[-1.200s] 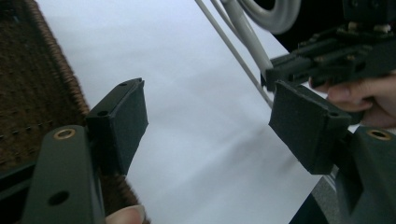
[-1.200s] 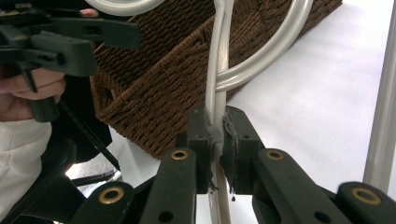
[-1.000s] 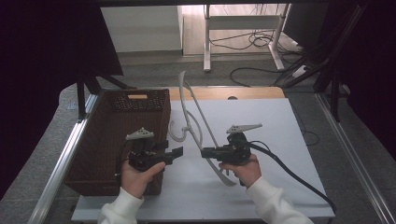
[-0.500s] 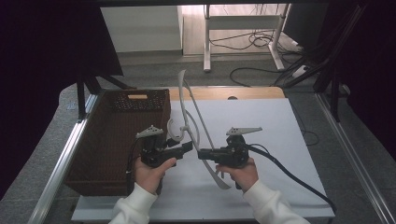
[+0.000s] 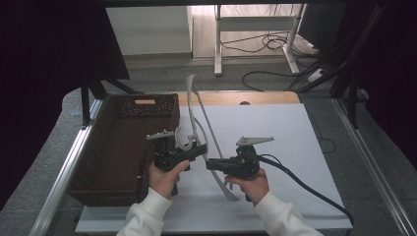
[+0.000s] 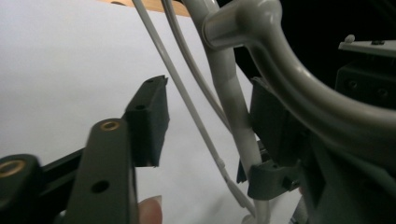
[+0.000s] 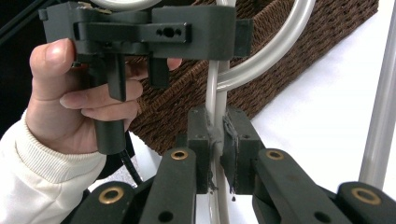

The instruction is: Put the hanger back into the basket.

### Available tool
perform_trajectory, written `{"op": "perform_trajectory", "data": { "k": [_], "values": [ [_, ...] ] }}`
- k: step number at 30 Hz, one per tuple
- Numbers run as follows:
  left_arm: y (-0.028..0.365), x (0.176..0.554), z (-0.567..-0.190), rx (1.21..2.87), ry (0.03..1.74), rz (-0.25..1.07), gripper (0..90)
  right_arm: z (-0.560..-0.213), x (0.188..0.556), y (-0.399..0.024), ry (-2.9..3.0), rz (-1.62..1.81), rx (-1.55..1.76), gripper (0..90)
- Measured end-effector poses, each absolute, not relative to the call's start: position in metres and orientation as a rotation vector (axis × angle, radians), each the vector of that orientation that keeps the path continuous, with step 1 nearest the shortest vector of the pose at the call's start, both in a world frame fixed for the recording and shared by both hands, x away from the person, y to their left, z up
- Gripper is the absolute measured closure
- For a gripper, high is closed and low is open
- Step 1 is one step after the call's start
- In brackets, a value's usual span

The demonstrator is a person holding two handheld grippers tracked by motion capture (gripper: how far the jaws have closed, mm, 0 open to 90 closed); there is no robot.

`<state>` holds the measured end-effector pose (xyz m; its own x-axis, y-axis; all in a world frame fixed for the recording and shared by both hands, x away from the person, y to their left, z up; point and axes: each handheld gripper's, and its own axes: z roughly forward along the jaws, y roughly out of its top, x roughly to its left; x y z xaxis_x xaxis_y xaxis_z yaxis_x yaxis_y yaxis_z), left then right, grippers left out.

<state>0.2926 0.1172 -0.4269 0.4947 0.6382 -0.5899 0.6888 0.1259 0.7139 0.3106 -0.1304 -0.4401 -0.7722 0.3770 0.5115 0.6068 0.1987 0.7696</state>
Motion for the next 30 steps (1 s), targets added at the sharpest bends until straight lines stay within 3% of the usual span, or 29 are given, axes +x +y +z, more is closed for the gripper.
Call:
{"op": "perform_trajectory", "data": {
  "k": [9,19,30],
  "values": [
    [0.116,0.294,-0.427,1.504,1.154,-0.116,73.7,-0.442,0.311,-0.128,-2.242,-1.611,-0.929,81.2],
    [0.118,0.301,-0.427,1.448,1.118,-0.245,79.6,-0.441,0.31,-0.128,-2.219,-1.641,-0.882,77.9],
    [0.127,0.309,-0.425,1.436,1.11,-0.305,82.3,-0.429,0.302,-0.139,-2.266,-1.69,-0.862,44.7]
  ]
}}
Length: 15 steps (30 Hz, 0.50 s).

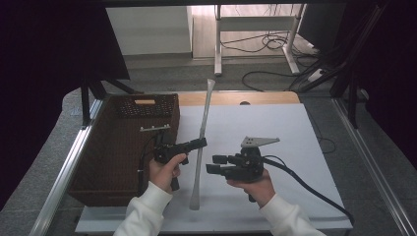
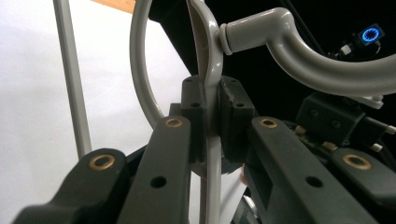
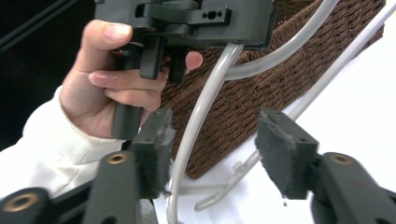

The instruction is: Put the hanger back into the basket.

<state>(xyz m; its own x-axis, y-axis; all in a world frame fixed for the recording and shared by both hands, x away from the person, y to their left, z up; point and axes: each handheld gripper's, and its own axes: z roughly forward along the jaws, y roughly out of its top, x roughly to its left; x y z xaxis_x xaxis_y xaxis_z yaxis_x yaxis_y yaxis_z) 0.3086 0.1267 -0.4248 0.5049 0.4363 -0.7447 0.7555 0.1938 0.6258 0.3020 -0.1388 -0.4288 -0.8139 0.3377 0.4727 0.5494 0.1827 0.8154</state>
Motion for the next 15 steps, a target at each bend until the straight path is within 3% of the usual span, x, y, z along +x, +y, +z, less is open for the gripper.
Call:
{"op": "perform_trajectory", "data": {
  "k": [6,15],
  "values": [
    [0.125,0.306,-0.414,1.463,1.081,-0.309,82.4,-0.42,0.294,-0.163,-2.253,-1.732,-0.864,38.7],
    [0.134,0.306,-0.389,1.53,1.046,-0.304,82.3,-0.42,0.294,-0.209,-2.283,-1.767,-0.941,36.8]
  ]
}}
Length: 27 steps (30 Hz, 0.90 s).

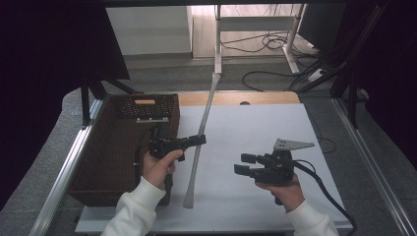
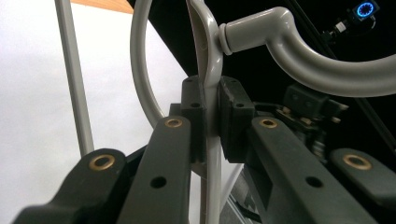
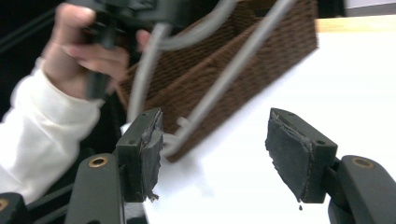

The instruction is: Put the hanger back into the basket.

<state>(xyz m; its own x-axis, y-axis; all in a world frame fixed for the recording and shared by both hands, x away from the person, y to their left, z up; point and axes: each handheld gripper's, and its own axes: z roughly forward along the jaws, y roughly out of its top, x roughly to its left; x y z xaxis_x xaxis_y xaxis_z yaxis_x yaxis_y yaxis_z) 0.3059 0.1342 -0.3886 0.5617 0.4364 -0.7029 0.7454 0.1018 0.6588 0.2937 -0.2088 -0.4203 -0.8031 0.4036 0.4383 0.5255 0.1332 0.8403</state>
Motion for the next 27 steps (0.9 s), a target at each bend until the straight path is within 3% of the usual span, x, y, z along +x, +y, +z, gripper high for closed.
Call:
{"op": "perform_trajectory", "data": {
  "k": [11,27],
  "values": [
    [0.146,0.312,-0.378,1.564,1.018,-0.383,82.3,-0.438,0.309,-0.241,-2.336,-1.727,-1.084,36.9],
    [0.179,0.327,-0.334,1.655,0.964,-0.472,82.3,-0.441,0.314,-0.249,-2.348,-1.732,-1.139,37.0]
  ]
}}
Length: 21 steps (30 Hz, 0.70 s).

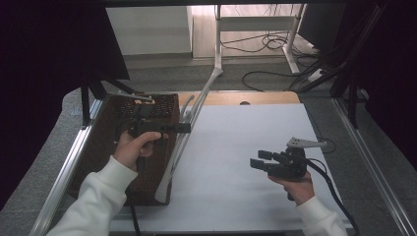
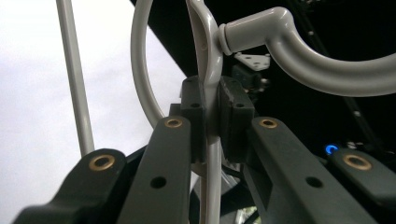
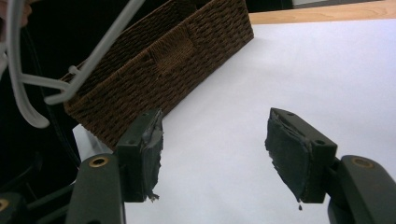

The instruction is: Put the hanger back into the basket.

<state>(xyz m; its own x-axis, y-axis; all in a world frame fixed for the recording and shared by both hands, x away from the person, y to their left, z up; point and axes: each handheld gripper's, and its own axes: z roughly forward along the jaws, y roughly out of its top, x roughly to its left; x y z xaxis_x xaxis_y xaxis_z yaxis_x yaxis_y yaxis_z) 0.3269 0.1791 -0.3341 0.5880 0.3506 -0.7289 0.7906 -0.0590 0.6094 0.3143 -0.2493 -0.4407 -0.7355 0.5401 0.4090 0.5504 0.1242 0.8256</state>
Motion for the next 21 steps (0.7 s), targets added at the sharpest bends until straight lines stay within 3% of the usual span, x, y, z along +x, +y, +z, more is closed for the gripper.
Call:
{"op": "perform_trajectory", "data": {
  "k": [21],
  "values": [
    [0.268,0.343,-0.297,1.768,1.029,-0.324,82.4,-0.442,0.316,-0.252,-2.343,-1.729,-1.169,37.3]
  ]
}}
